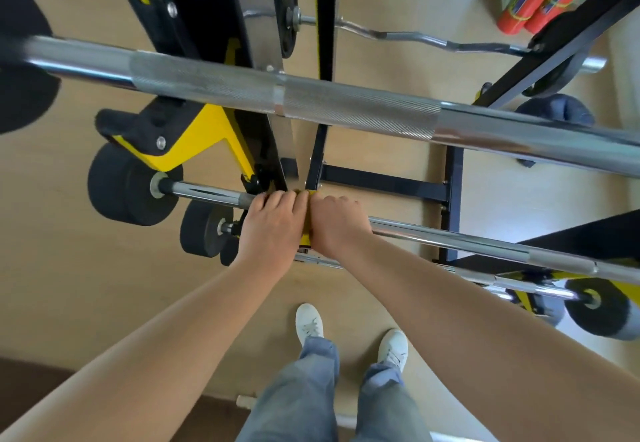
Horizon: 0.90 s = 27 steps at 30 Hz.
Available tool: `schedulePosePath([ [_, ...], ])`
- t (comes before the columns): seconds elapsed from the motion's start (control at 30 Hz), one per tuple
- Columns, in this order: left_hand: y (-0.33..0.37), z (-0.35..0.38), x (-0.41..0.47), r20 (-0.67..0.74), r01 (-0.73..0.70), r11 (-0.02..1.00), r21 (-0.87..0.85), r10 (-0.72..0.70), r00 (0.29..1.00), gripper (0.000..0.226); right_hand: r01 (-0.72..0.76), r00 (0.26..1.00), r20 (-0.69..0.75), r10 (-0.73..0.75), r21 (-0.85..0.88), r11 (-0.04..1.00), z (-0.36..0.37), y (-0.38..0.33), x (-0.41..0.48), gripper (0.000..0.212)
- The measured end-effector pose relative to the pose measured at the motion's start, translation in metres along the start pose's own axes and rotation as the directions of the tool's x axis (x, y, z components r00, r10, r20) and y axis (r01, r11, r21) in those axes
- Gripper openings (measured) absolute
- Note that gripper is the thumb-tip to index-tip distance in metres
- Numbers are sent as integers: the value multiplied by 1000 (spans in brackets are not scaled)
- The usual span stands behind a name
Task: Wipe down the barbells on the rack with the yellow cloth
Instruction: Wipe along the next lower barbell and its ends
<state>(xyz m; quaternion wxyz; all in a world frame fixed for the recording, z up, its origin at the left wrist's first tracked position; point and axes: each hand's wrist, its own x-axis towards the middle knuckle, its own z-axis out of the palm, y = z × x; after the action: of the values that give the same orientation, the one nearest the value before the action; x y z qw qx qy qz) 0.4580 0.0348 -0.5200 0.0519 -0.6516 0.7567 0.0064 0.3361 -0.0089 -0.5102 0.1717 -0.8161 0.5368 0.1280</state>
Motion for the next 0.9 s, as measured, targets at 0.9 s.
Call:
schedulePosePath([
  [0.9, 3, -6, 12, 167, -60, 997, 54, 50, 985, 49, -201, 735, 678, 9, 205, 958, -39, 34, 29, 33],
])
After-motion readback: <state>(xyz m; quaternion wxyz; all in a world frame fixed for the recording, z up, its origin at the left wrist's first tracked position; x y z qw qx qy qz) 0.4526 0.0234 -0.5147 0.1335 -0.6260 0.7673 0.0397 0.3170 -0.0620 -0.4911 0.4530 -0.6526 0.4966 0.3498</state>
